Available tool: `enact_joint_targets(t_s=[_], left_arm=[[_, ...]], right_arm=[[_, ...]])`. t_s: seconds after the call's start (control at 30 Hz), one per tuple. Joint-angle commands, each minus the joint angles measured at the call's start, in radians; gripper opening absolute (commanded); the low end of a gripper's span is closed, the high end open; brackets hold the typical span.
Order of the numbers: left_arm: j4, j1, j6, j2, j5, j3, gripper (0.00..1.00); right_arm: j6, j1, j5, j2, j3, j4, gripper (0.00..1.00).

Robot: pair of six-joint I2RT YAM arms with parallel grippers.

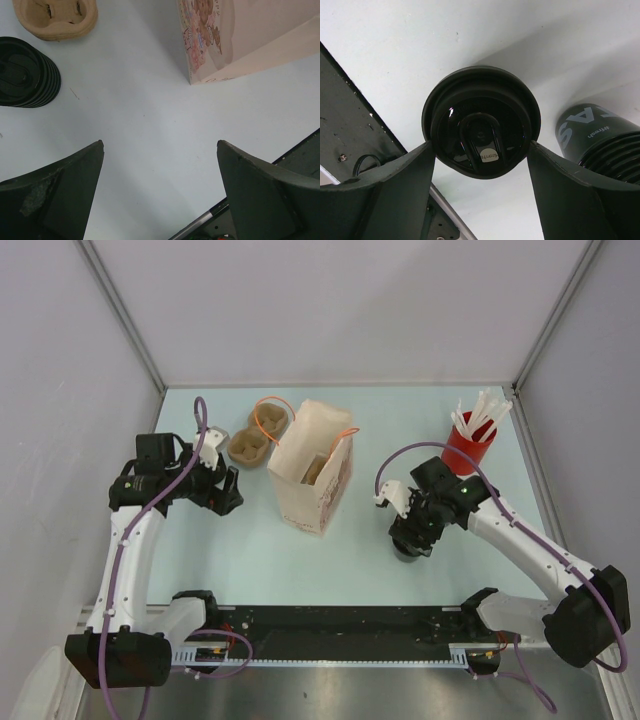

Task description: Pack the takeout coffee

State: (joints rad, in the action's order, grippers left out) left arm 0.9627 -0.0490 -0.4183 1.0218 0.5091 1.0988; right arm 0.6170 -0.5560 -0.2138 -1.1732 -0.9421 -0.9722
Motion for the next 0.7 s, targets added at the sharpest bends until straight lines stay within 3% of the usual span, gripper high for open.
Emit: enact_joint_targets(t_s=[0.0, 0.17, 0.3, 0.67], left_arm=[[-0.016, -0.008, 0.019, -0.022, 0.026, -0.005, 0.99], [-0.016, -0.008, 0.018, -0.020, 0.025, -0.007, 0.99], [-0.016, -0.008, 0.019, -0.020, 0.025, -0.007, 0.99], [-0.013, -0.009, 0.023, -0.017, 0.028, -0.001, 0.99]], right_arm=[[-0.011, -0.004, 0.022, -0.011, 0.025, 0.030, 0.73], [-0.013, -0.007, 0.024, 0.001, 0.025, 0.036, 0.57], [-0.011, -0.015, 0.033, 0.030, 0.023, 0.043, 0.51], [0.016, -0.001, 0.033, 0.141, -0.113, -0.005, 0.46]])
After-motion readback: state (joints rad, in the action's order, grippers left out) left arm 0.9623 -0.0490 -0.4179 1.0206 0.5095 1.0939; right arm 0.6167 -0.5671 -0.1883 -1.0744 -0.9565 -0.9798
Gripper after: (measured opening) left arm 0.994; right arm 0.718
